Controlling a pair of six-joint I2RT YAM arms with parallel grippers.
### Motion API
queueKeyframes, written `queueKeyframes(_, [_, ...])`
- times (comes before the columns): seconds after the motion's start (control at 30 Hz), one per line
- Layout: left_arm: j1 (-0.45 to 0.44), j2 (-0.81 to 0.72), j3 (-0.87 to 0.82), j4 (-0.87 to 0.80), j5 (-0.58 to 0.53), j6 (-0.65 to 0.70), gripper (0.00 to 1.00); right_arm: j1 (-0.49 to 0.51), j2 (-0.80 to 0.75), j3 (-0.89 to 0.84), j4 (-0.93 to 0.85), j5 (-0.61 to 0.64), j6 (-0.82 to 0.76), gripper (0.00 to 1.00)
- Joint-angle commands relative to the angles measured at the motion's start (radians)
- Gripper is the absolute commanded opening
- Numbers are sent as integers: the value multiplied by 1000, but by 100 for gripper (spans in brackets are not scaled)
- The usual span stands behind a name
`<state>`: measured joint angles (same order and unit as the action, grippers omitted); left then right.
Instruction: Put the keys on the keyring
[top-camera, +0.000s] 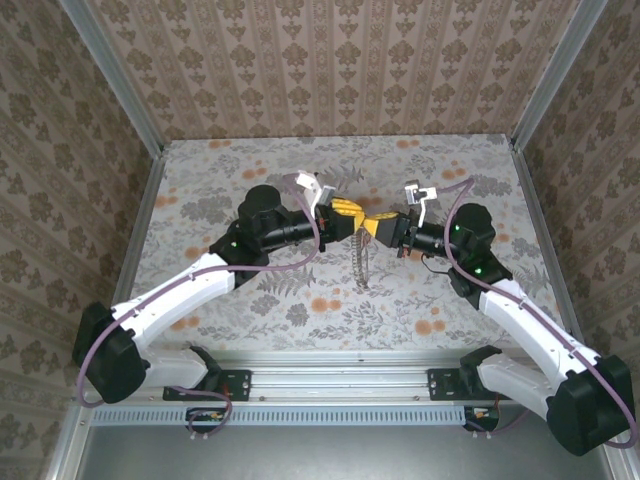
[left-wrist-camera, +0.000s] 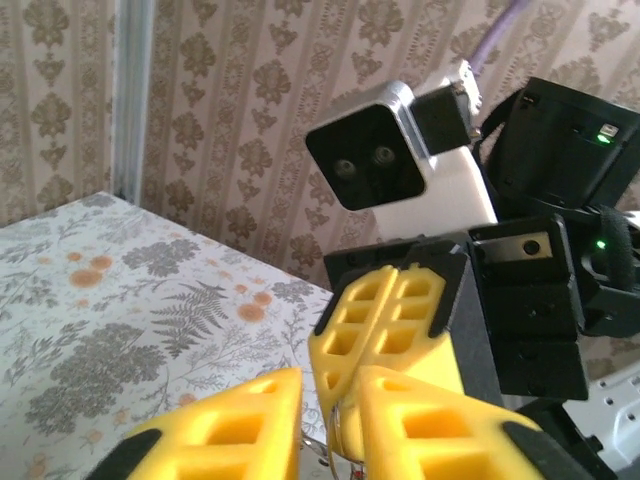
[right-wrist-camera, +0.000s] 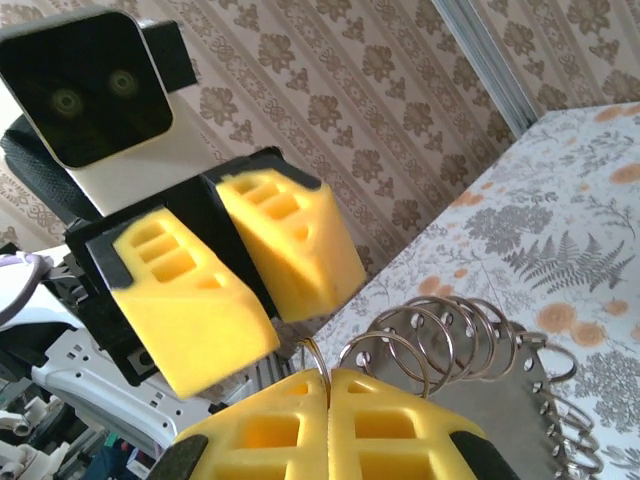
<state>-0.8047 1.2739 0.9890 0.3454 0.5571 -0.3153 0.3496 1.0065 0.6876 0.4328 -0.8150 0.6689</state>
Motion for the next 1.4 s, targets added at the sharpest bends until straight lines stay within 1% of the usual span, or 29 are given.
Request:
queueKeyframes(0.0, [-2,-45,0,33,-68,3,29,0,-26,59,-66,20,-75,0])
queueKeyframes(0.03, [-2,-50,-8,35,-76,-1,32,-1,-26,62,-72,19,-79,0])
queueKeyframes(0.2, [-2,-61,-41,46,-85,-44,35,-3,-24,69,-86,27,-94,0])
queueKeyframes(0.43, [-5,-50,-111,156,-87,-157,38,-4,-19,79,-99,30,-104,0])
queueKeyframes(0.63, [-14,-26,-104,170,-58,-205,40,-4,-15,84,-106,32,-107,0])
queueKeyframes(0.73, [-13,-22,-87,157,-38,-206,40,-4,-13,93,-141,27,-136,0])
queueKeyframes(0.8, [-8,-27,-58,91,-17,-184,40,-4,-14,109,-197,22,-174,0])
queueKeyframes(0.9, [10,-32,-3,-49,18,-134,40,-4,-10,148,-319,12,-272,0])
queueKeyframes(1.03, [65,-28,62,-229,78,-69,40,0,2,227,-559,79,-480,0])
queueKeyframes(1.07, [80,-24,80,-282,121,-42,40,1,11,243,-596,100,-523,0])
queueKeyframes(1.2, [137,17,155,-432,230,44,40,0,63,302,-643,110,-610,0])
queueKeyframes(1.37, [172,99,269,-596,359,146,37,12,168,422,-704,46,-666,0])
